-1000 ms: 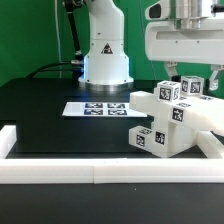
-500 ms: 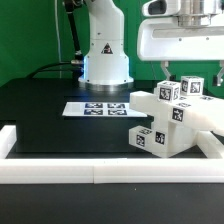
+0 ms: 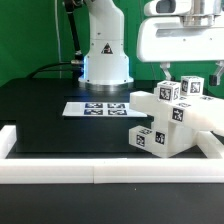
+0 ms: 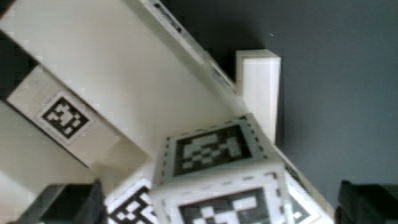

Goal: Assemble chair

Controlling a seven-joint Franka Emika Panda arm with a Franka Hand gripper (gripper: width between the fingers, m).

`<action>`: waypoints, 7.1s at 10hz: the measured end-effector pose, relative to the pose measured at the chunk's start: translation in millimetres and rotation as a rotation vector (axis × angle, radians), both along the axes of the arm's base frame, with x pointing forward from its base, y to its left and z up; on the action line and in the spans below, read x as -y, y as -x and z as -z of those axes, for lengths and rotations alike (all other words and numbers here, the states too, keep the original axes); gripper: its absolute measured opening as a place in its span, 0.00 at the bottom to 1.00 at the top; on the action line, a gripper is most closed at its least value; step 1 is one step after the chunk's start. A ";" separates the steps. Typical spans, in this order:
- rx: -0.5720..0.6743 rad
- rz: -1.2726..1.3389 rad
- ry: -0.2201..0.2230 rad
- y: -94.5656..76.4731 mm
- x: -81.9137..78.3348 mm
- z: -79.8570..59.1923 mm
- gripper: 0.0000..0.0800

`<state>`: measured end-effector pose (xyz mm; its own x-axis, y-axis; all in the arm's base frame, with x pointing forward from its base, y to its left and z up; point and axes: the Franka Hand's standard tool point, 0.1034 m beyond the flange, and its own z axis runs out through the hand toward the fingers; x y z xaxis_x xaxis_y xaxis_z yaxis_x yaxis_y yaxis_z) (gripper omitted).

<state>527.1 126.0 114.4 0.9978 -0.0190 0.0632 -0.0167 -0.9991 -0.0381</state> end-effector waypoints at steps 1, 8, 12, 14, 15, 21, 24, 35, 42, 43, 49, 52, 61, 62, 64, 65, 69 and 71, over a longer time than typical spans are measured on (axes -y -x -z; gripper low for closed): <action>0.000 0.000 0.000 0.0 0.0 0.1 0.69; -0.008 0.198 -0.015 -0.2 0.5 0.0 0.36; -0.018 0.462 -0.033 -0.2 0.6 0.0 0.36; -0.022 0.568 -0.041 -0.3 0.8 0.0 0.36; -0.025 0.625 -0.046 -0.3 0.7 0.0 0.36; -0.046 0.961 -0.079 -0.1 0.1 0.2 0.36; -0.042 0.872 -0.074 -0.4 -0.6 -0.1 0.75; 0.004 -0.012 0.015 -1.1 -1.0 -0.6 0.81; 0.008 -0.198 0.035 -0.1 -4.8 -0.4 0.48; 0.009 -0.197 0.035 -0.2 -4.7 -0.4 0.36; 0.002 0.053 0.017 -0.1 -4.9 -0.3 0.36; -0.004 0.252 0.003 0.0 -5.0 -0.3 0.36; -0.023 0.801 -0.042 -0.1 -5.6 -0.3 0.36; -0.022 0.775 -0.040 -0.1 -5.6 -0.2 0.36; -0.021 0.729 -0.037 0.2 -6.3 -0.1 0.72; -0.019 0.675 -0.033 0.2 -6.2 -0.1 0.72; -0.007 0.299 -0.008 1.1 -9.3 0.3 0.81; -0.002 0.098 0.006 1.4 -8.8 0.5 0.81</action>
Offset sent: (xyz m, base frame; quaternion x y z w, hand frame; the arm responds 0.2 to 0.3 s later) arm 0.0000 0.0000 0.0000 0.0000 0.0000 0.0000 1.0000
